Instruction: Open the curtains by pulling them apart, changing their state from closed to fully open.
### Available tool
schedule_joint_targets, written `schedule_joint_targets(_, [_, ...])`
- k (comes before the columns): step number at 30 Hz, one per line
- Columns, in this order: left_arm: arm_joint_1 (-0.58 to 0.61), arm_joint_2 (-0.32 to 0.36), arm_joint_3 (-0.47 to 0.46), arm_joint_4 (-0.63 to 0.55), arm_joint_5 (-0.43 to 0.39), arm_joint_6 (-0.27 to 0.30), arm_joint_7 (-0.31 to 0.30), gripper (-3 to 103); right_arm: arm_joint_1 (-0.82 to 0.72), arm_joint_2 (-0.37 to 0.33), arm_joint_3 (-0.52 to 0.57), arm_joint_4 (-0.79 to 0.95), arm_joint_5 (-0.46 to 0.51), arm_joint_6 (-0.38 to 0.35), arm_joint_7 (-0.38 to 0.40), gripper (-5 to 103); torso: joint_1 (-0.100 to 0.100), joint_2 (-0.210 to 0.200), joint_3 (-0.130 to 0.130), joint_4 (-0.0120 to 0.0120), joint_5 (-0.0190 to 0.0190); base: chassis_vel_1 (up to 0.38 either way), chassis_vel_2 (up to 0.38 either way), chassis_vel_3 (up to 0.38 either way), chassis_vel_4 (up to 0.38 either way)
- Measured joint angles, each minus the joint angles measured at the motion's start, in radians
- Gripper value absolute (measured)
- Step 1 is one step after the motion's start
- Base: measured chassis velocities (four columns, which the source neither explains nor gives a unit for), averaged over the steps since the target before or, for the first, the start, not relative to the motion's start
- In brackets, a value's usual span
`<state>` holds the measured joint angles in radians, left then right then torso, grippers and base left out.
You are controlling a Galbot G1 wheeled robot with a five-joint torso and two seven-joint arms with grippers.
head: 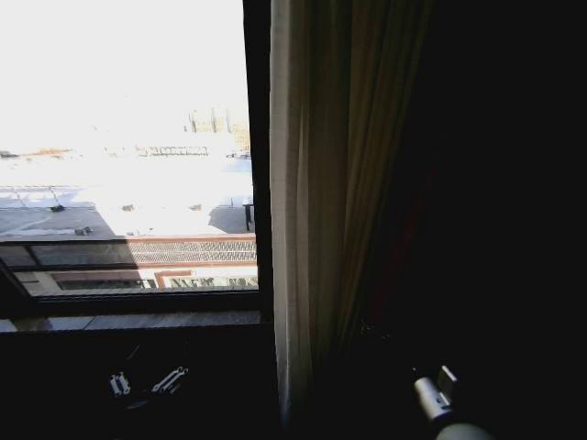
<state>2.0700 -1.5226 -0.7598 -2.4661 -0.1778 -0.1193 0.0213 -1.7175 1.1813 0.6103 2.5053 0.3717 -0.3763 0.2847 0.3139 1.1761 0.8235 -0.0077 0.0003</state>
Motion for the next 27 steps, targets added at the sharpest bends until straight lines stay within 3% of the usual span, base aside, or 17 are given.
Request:
schedule_joint_targets(14, [-0.036, -0.002, 0.007, -0.02, 0.001, 0.043, 0.0, 100, 0.008, -0.008, -0.004, -0.003, -0.007, 0.001, 0.003, 100, 0.0, 0.0, 0.0, 0.0002, 0.0002, 0.055, 0.05, -0.052, -0.056])
schedule_joint_targets(27, [-0.022, -0.006, 0.0, -0.029, 0.005, 0.045, 0.0, 100, 0.017, -0.007, -0.013, -0.004, -0.005, 0.004, 0.002, 100, 0.0, 0.0, 0.0, 0.0, 0.0, 0.265, 0.273, -0.268, -0.261])
